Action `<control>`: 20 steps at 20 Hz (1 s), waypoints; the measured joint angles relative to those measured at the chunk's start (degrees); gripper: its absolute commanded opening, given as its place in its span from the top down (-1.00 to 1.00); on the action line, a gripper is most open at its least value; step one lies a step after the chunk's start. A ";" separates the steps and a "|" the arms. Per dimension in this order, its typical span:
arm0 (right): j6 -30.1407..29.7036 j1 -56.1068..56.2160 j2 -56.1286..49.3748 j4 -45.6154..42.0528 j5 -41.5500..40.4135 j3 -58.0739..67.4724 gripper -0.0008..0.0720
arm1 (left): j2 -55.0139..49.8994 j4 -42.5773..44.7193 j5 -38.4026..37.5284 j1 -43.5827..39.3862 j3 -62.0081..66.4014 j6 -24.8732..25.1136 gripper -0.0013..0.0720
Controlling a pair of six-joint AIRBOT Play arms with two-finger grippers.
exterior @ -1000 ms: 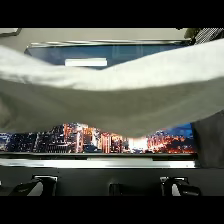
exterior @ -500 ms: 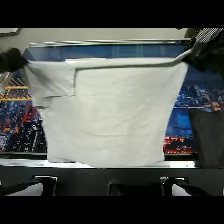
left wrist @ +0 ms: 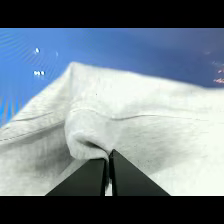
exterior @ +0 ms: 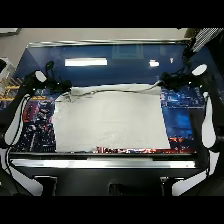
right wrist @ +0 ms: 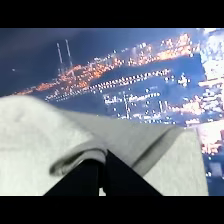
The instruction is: Fold the clothes and pants, and hang the long-sleeved shirts on hangers.
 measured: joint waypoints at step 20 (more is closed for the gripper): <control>-15.56 -23.85 30.95 -3.10 17.09 -45.35 -0.06 | 33.11 -10.36 -19.74 26.14 -29.24 8.83 -0.21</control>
